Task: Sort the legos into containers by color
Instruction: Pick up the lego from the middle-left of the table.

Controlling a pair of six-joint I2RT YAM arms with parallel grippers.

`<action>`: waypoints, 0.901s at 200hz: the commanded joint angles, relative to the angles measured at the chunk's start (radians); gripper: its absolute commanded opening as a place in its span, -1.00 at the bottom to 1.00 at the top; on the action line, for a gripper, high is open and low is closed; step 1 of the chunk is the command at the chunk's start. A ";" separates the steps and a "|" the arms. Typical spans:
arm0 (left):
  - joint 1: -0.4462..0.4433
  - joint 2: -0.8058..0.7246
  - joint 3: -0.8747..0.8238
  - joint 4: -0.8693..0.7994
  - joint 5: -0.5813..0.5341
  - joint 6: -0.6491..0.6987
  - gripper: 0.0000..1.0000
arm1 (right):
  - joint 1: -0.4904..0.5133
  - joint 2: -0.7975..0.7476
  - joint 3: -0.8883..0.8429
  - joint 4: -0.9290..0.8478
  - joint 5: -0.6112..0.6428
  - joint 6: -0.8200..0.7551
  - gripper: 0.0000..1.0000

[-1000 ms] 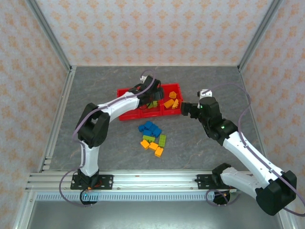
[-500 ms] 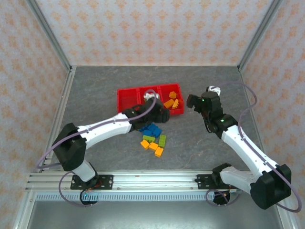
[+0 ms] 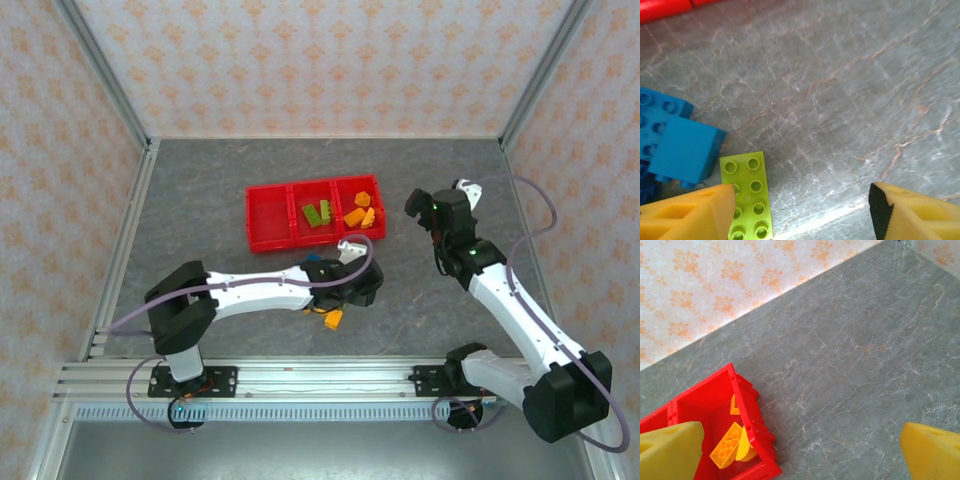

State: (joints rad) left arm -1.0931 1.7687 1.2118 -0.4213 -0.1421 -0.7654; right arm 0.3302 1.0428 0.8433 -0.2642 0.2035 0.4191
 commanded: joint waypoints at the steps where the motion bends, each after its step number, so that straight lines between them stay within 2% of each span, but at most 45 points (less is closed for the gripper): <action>1: 0.005 0.025 0.026 -0.074 -0.007 -0.034 0.41 | -0.005 -0.042 -0.014 0.013 0.044 0.024 1.00; 94: 0.005 0.090 0.032 -0.138 -0.026 -0.045 0.32 | -0.005 -0.058 -0.045 0.023 0.045 0.010 1.00; 158: 0.016 0.187 0.095 -0.180 -0.030 0.002 0.34 | -0.005 -0.059 -0.055 0.030 0.050 -0.006 1.00; 180: 0.021 0.218 0.121 -0.185 -0.017 0.021 0.28 | -0.005 -0.059 -0.056 0.034 0.058 -0.012 1.00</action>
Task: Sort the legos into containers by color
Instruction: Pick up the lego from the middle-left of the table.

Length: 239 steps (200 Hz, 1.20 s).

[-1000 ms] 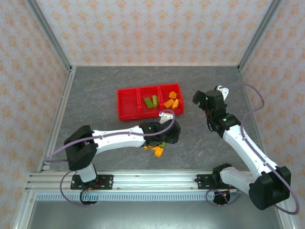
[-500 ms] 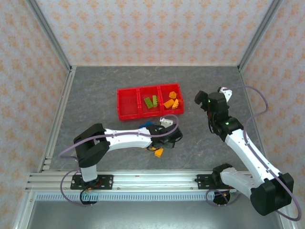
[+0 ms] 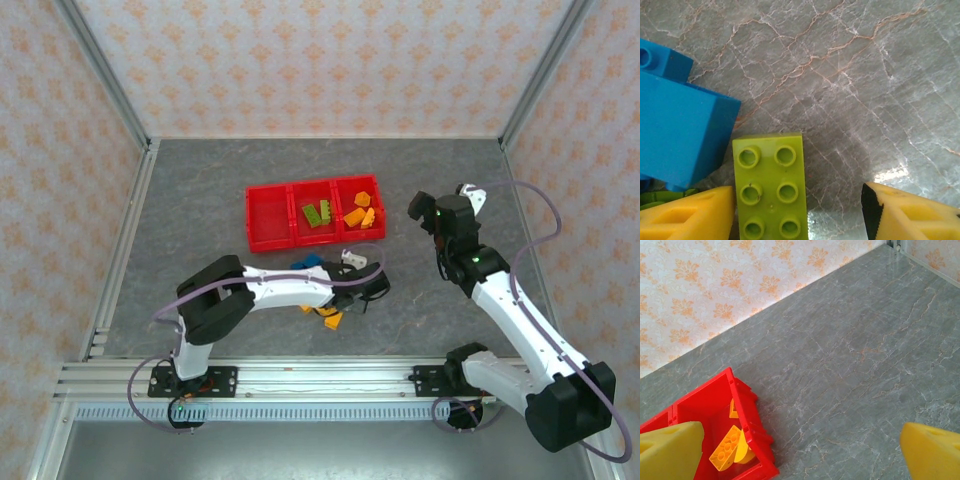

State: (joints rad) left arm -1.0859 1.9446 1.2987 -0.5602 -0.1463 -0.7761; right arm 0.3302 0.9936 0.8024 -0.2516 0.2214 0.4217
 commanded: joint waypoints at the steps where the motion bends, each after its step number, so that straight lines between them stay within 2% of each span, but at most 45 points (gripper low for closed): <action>1: 0.014 0.043 0.035 -0.046 -0.012 0.033 0.28 | -0.005 -0.009 -0.016 0.020 0.039 -0.015 0.99; 61: 0.036 0.092 0.065 -0.034 0.029 0.065 0.12 | -0.006 -0.006 -0.022 0.037 0.048 -0.028 1.00; 122: 0.058 0.094 0.110 -0.021 0.040 0.121 -0.25 | -0.005 0.000 -0.014 0.036 0.049 -0.038 1.00; 148: 0.071 0.052 0.113 -0.011 0.025 0.126 -0.35 | -0.006 -0.013 -0.009 0.034 0.068 -0.038 1.00; 175: 0.103 -0.017 0.105 0.025 0.033 0.132 -0.68 | -0.006 -0.055 -0.023 0.062 0.093 -0.031 1.00; 215: 0.196 -0.130 0.136 0.042 -0.002 0.163 -0.65 | -0.006 -0.105 -0.046 0.097 0.105 -0.035 1.00; 239: 0.246 -0.189 0.161 0.062 -0.100 0.227 -0.61 | -0.006 -0.105 -0.046 0.087 0.108 -0.043 1.00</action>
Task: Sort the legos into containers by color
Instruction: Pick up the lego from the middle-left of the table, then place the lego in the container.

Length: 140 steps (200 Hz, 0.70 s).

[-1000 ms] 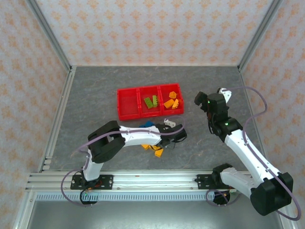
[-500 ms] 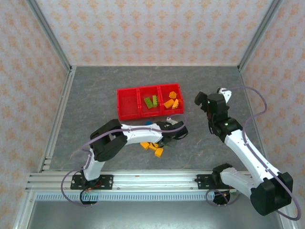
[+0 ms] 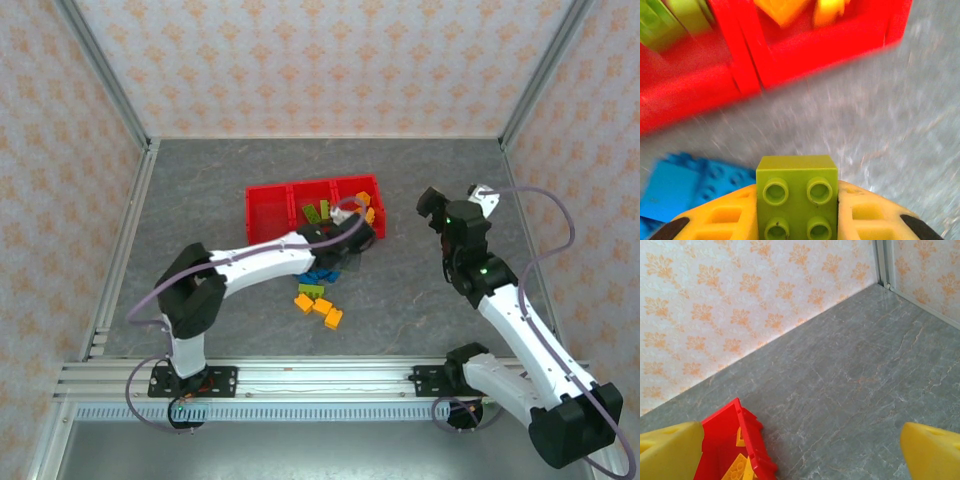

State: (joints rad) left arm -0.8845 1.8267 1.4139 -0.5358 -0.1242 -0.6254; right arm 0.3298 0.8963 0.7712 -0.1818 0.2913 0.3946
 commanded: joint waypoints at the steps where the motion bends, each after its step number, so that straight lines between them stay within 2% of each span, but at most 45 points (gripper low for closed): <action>1: 0.047 -0.073 0.047 0.038 -0.125 0.078 -0.61 | -0.006 -0.008 -0.015 0.016 0.039 -0.016 1.00; 34: 0.160 -0.049 0.101 0.038 -0.134 0.126 -0.59 | -0.005 -0.028 -0.027 0.014 0.049 -0.016 1.00; 80: 0.286 0.129 0.198 0.017 -0.124 0.150 -0.60 | -0.007 -0.066 -0.032 -0.007 0.070 -0.037 1.00; 140: 0.337 0.272 0.262 0.049 -0.079 0.157 -0.56 | -0.006 -0.152 -0.048 -0.025 0.116 -0.084 1.00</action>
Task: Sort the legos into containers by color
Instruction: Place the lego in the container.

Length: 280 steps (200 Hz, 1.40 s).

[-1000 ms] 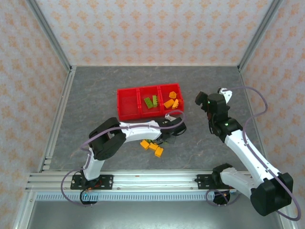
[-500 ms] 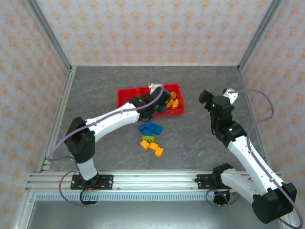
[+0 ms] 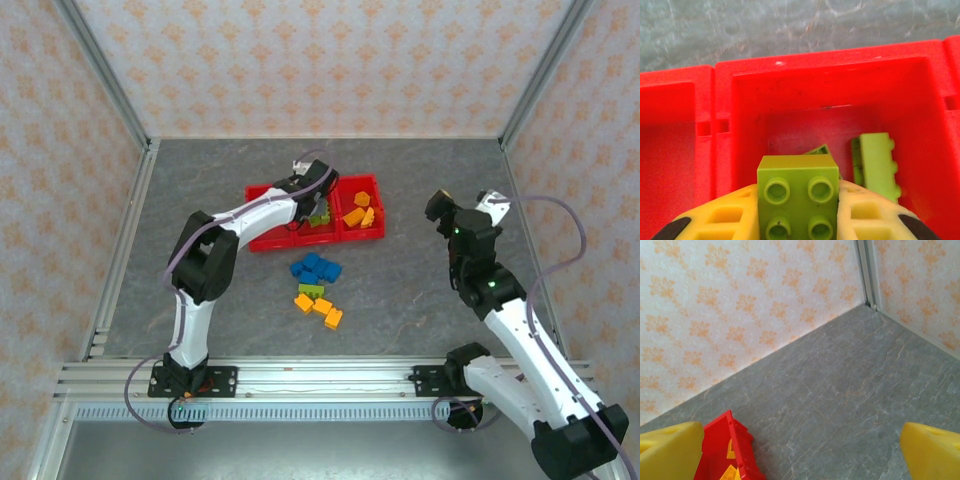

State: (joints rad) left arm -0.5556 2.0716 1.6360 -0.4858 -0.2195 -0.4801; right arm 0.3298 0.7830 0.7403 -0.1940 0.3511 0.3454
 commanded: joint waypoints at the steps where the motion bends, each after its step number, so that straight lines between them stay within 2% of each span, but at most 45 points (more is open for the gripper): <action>1: 0.008 0.028 0.041 -0.001 0.017 0.010 -0.55 | -0.007 -0.039 -0.017 -0.013 0.056 -0.035 1.00; 83: 0.011 -0.035 0.038 0.037 0.041 0.010 0.19 | -0.007 -0.046 -0.048 0.010 0.055 -0.039 1.00; 150: 0.005 -0.261 -0.068 0.056 0.084 0.058 0.64 | -0.007 -0.020 -0.070 0.029 0.024 -0.038 1.00; 180: -0.008 -0.361 -0.175 0.036 0.128 0.053 0.87 | -0.008 0.020 -0.070 0.039 -0.020 -0.012 1.00; 225: -0.112 -0.447 -0.353 0.041 0.168 0.049 0.91 | -0.008 0.104 -0.056 0.080 -0.138 0.004 1.00; 263: -0.191 -0.435 -0.377 0.012 0.190 0.071 0.89 | -0.007 0.172 -0.021 0.063 -0.142 0.010 1.00; 280: -0.200 -0.427 -0.388 0.019 0.220 0.069 0.79 | -0.008 0.179 -0.018 0.055 -0.139 0.014 1.00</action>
State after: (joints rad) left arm -0.7513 1.6386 1.2610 -0.4522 -0.0326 -0.4271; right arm 0.3298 0.9577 0.6846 -0.1379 0.2153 0.3405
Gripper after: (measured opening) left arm 0.926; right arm 0.998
